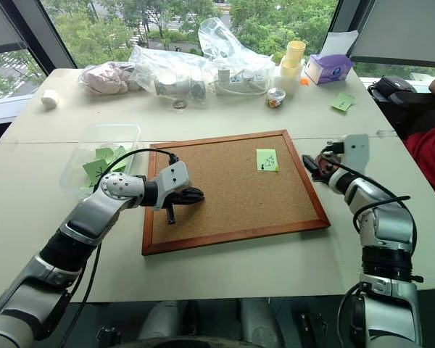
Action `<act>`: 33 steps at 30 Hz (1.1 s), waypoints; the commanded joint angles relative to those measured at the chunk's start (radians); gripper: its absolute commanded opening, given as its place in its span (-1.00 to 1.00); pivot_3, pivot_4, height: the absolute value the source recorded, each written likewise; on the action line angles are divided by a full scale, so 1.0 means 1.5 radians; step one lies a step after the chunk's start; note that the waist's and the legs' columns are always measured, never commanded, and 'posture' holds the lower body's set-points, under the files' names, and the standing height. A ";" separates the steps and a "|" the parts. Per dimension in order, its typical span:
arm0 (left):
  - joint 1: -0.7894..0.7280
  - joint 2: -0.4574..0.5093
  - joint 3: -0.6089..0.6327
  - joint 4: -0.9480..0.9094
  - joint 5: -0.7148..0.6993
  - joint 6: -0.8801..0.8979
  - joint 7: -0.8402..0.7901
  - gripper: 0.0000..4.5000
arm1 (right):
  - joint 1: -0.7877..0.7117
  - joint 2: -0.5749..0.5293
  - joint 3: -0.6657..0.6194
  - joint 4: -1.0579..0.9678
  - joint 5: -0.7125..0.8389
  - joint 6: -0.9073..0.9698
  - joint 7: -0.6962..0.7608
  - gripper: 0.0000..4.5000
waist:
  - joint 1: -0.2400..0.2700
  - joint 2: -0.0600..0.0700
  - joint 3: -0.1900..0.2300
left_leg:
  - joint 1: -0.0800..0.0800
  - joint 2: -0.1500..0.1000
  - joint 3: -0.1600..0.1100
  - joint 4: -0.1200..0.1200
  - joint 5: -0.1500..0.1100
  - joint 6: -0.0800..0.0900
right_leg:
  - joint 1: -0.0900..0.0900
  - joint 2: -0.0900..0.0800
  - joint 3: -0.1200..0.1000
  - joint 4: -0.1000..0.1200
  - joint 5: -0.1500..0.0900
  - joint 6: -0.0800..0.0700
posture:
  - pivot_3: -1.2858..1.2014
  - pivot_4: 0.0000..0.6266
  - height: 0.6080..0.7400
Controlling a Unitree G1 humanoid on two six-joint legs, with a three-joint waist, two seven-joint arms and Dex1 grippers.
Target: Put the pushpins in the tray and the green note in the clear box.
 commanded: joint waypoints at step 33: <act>0.024 0.009 -0.011 -0.013 0.010 0.010 -0.008 -0.79 | 0.012 0.073 0.086 -0.016 -0.055 -0.150 0.033 -0.99 | 0.000 0.000 0.000 | 0.000 0.000 0.000 0.000 0.000 0.000 | 0.000 0.000 0.000 0.000 0.000 0.000 | 0.03 -0.52 0.97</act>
